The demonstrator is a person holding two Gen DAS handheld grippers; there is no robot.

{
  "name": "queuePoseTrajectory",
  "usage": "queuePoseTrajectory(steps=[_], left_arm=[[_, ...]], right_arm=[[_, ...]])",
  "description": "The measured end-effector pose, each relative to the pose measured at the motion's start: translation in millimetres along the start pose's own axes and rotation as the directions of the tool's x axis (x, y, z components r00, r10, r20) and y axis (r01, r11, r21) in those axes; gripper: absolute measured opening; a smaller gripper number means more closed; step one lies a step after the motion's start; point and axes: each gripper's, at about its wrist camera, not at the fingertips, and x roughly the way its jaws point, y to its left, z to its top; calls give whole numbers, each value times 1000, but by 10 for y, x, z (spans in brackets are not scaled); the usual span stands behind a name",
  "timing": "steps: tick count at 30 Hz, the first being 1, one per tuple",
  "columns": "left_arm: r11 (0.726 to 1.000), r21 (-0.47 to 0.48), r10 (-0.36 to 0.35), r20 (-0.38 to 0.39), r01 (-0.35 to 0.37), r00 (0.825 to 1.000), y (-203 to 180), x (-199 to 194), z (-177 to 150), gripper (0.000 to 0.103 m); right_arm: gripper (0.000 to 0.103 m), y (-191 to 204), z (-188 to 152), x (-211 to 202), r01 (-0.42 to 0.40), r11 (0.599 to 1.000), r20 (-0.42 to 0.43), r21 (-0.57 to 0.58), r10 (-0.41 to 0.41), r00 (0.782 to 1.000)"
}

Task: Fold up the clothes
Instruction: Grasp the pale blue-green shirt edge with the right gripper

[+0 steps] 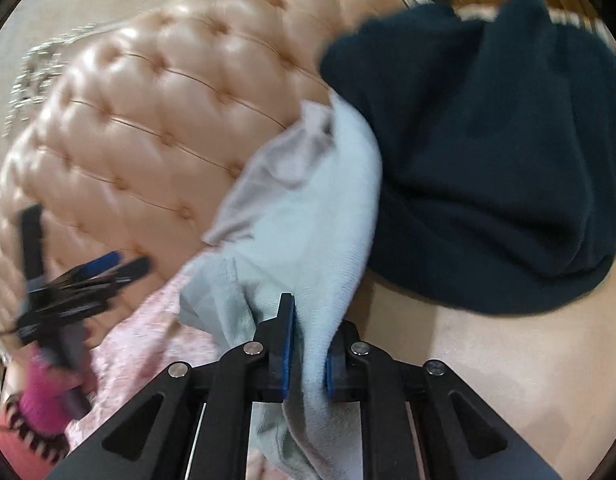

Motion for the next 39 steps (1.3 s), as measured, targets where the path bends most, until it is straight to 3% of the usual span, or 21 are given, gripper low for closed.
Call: queuePoseTrajectory(steps=[5,7,11,13,16,20,21,22,23,25,26,28,30,34,36,39], left_arm=[[996,-6,-88,-31,88,996,75,144,229,103],[989,-14,-144,-64,144,987,66,236,341,103],[954,1,-296,-130,299,946,-243,279,412,103],[919,20,-387,-144,394,911,-498,189,344,103],[906,68,-403,-171,418,899,-848,170,200,103],[899,115,-372,-310,423,875,-1283,419,-57,103],[894,95,-381,-355,438,854,-1317,461,-137,103],[881,33,-423,-392,472,817,-1285,468,-233,102],[871,-22,-458,-393,490,797,-1209,413,-306,103],[850,-109,-518,-354,516,779,-988,182,-474,102],[844,-132,-532,-338,520,777,-887,43,-576,103],[830,-173,-556,-315,530,769,-741,-214,-776,103],[815,-195,-579,-300,545,758,-738,-394,-892,102],[846,-199,-533,-290,494,795,-796,-587,-992,103],[854,-253,-514,-285,454,809,-680,-567,-1040,102],[859,-305,-487,-237,412,841,-474,-749,-1091,102]], right_arm=[[11,67,-212,-789,-18,1000,77,12,17,997],[11,-15,-401,-1046,1,999,48,40,-3,999],[11,-105,-817,-1313,42,996,-47,77,-38,998],[11,-130,-992,-1411,35,994,-75,106,-27,997],[11,-244,-1091,-1394,77,986,-99,150,-62,993],[14,-357,-1150,-1379,133,977,-126,168,-112,986],[16,-382,-1170,-1389,144,975,-131,171,-122,984],[17,-407,-1190,-1399,155,973,-137,173,-132,982],[20,-432,-1211,-1409,166,970,-142,176,-142,980],[27,-483,-1251,-1429,188,965,-153,180,-162,975],[36,-508,-1271,-1439,199,963,-158,182,-171,972],[43,-559,-1311,-1460,221,957,-169,187,-191,967],[43,-475,-1371,-1444,242,961,-173,132,-218,961],[46,101,-1550,-1305,269,951,-150,-155,-292,945],[58,388,-1639,-1235,277,915,-130,-294,-326,937],[60,820,-1772,-1131,281,824,-91,-491,-370,925]])
